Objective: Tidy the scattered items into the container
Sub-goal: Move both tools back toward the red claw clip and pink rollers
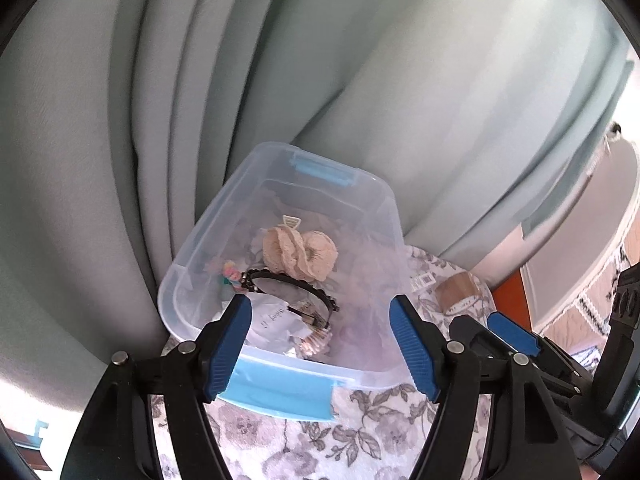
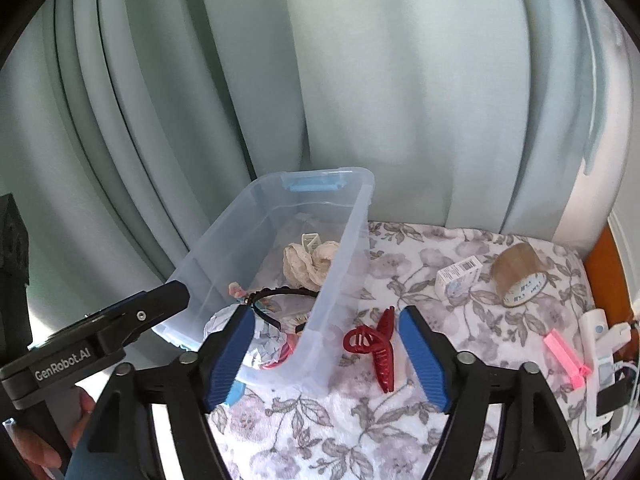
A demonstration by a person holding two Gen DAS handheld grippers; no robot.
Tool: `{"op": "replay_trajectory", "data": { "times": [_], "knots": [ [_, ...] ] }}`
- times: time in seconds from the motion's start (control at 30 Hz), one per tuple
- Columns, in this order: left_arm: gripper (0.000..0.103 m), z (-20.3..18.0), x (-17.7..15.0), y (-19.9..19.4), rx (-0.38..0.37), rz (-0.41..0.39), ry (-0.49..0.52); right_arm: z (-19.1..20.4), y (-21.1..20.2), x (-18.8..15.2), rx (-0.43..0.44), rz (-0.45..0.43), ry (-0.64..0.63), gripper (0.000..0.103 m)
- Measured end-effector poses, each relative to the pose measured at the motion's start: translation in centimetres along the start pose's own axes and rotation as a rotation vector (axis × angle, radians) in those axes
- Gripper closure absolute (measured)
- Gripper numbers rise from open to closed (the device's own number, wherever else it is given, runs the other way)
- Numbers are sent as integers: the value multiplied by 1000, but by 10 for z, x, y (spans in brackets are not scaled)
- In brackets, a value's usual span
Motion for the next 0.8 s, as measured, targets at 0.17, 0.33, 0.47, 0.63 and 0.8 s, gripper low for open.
{"op": "replay_trajectory", "data": {
  "times": [0.17,0.33,0.47,0.63,0.8],
  "knots": [
    [30,-23,-3,-3,16,3,48,-18,-14,-8,21,-21,42,14],
    [30,-51,-8,-5,38,8,112,-37,-30,-18,29,-45,74,4],
    [30,-76,-11,-5,61,15,165,-58,-41,-26,35,-65,126,2],
    [30,-108,-16,-6,81,15,236,-90,-55,-33,26,-95,197,0],
    [30,-135,-25,-4,92,21,289,-113,-66,-46,25,-117,229,0]
  ]
}}
Point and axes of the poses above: each gripper's, at about its wrist camera, not at the fingertips, and y roughly the way its jaws point, z to its left, x to its top, the point moved 7 cm from there along y, roughly the way its jaws point, and after that the axes turned 14 degrees about z, right-handed, at the moved point
